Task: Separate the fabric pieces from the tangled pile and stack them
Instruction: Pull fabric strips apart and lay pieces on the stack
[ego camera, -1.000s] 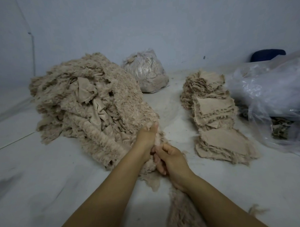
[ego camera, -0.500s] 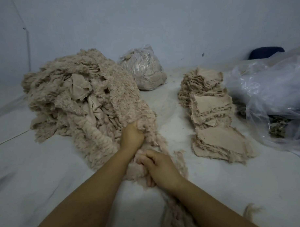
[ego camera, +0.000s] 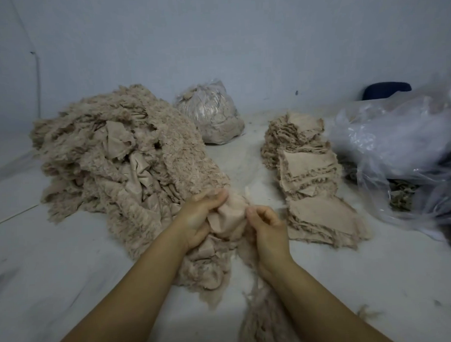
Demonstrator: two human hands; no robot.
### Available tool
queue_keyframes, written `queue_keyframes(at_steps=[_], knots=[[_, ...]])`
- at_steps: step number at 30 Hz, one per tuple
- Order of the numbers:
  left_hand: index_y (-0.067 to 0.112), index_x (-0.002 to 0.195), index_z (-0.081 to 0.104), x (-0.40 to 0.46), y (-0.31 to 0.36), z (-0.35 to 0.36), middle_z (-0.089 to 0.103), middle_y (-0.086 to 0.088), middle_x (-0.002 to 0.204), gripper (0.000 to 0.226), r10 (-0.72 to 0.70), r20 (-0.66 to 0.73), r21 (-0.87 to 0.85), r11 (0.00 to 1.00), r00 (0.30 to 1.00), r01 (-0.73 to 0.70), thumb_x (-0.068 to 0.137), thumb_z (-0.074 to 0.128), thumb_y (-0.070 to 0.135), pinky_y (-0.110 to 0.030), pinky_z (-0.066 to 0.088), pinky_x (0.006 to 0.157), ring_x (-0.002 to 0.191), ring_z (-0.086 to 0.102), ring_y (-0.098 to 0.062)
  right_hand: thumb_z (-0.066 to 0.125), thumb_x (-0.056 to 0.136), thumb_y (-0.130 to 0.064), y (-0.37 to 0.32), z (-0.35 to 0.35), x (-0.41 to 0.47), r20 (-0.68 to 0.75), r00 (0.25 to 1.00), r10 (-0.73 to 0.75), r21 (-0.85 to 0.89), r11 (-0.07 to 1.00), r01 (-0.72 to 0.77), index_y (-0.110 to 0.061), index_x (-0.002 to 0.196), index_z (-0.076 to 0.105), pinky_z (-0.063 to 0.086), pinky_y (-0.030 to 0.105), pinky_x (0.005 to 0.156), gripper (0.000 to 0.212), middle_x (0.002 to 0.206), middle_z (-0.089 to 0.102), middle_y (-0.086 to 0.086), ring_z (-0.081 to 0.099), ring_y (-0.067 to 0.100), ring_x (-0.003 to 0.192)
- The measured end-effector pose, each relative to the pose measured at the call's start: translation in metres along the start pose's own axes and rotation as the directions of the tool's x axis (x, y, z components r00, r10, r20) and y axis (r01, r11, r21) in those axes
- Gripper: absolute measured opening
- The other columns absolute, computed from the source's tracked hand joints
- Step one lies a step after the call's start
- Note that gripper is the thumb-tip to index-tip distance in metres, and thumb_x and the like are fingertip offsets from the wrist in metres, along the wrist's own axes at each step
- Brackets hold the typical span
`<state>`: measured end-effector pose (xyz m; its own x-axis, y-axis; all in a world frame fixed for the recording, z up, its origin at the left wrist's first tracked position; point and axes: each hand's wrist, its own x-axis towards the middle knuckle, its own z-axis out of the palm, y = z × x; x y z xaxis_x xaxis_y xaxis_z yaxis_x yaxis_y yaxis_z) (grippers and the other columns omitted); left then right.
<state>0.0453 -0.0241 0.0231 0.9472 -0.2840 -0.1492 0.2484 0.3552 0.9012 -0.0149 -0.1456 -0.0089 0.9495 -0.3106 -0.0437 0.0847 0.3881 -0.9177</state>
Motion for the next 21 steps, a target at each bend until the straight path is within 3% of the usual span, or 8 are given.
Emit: queue_keyframes(at_steps=[3,6,9,11,13,16,18,21], knots=[[0.004,0.09,0.067,-0.007,-0.003,-0.001,0.071,-0.004,0.073,0.008,0.103,-0.03,0.115,0.988,0.994,-0.099,0.086,0.06,0.002,-0.02,0.055,0.058,0.063,0.066,-0.011,0.05,0.098,-0.012,-0.009,-0.006,0.006,-0.106,0.994,-0.039,0.019,0.999,0.041,-0.01,0.083,0.059,0.045,0.029,0.063,0.017,0.077,0.058,0.007,0.052,0.018,0.071],[0.011,0.08,0.069,-0.016,-0.005,-0.003,0.067,-0.001,0.07,0.006,0.059,0.076,0.283,0.956,0.995,-0.078,0.076,0.07,0.008,-0.02,0.054,0.053,0.06,0.063,-0.01,0.051,0.099,-0.015,-0.019,-0.009,0.011,-0.151,0.982,-0.111,-0.039,0.994,0.106,-0.013,0.083,0.06,0.046,0.036,0.071,0.018,0.084,0.06,0.006,0.056,0.022,0.081],[0.013,0.104,0.062,-0.022,0.001,0.0,0.068,-0.008,0.094,0.045,-0.114,0.211,0.341,0.94,0.971,0.036,0.07,0.068,0.041,-0.03,0.058,0.066,0.08,0.068,-0.017,0.062,0.092,-0.017,-0.029,-0.01,0.011,-0.02,0.979,-0.201,-0.13,0.972,0.197,-0.013,0.086,0.07,0.05,0.037,0.079,0.01,0.087,0.07,0.004,0.062,0.019,0.084],[0.013,0.116,0.057,-0.023,0.006,0.009,0.067,-0.01,0.108,0.06,-0.17,0.219,0.293,0.951,0.961,0.102,0.071,0.059,0.054,-0.035,0.056,0.074,0.095,0.068,-0.022,0.068,0.086,-0.018,-0.036,-0.013,0.012,0.156,0.979,-0.132,-0.097,0.984,0.148,-0.013,0.085,0.076,0.053,0.032,0.075,0.01,0.087,0.074,0.007,0.067,0.018,0.081],[0.009,0.112,0.06,-0.021,0.006,0.017,0.069,-0.004,0.093,0.043,-0.073,0.226,0.256,0.967,0.972,0.013,0.081,0.061,0.038,-0.028,0.055,0.068,0.083,0.068,-0.014,0.07,0.078,-0.023,-0.041,-0.015,0.01,0.298,0.953,-0.045,-0.094,0.993,0.077,-0.015,0.081,0.078,0.055,0.027,0.066,0.011,0.085,0.075,0.01,0.069,0.017,0.076],[0.003,0.094,0.065,-0.018,0.005,0.028,0.064,-0.008,0.078,0.012,0.067,0.147,0.272,0.957,0.987,-0.105,0.09,0.059,0.012,-0.025,0.051,0.063,0.071,0.06,-0.017,0.069,0.082,-0.024,-0.043,-0.02,0.013,0.262,0.964,-0.034,-0.155,0.985,0.077,-0.015,0.077,0.076,0.052,0.027,0.06,0.012,0.079,0.073,0.007,0.066,0.018,0.07],[0.006,0.082,0.065,-0.016,0.003,0.033,0.062,-0.01,0.074,0.016,0.1,0.086,0.252,0.96,0.991,-0.119,0.092,0.056,0.015,-0.027,0.049,0.062,0.068,0.058,-0.02,0.065,0.089,-0.029,-0.042,-0.025,0.015,0.237,0.968,-0.079,-0.272,0.951,0.145,-0.018,0.071,0.07,0.048,0.025,0.057,0.022,0.069,0.067,0.001,0.059,0.014,0.065],[0.005,0.084,0.063,-0.014,-0.001,0.039,0.057,-0.019,0.08,0.023,0.153,0.052,0.401,0.902,0.987,-0.161,0.094,0.056,0.025,-0.03,0.04,0.062,0.073,0.05,-0.027,0.066,0.086,-0.045,-0.041,-0.026,0.012,0.314,0.948,-0.047,-0.454,0.87,0.193,-0.027,0.051,0.049,0.035,0.02,0.05,0.042,0.053,0.046,-0.009,0.042,0.007,0.052]])
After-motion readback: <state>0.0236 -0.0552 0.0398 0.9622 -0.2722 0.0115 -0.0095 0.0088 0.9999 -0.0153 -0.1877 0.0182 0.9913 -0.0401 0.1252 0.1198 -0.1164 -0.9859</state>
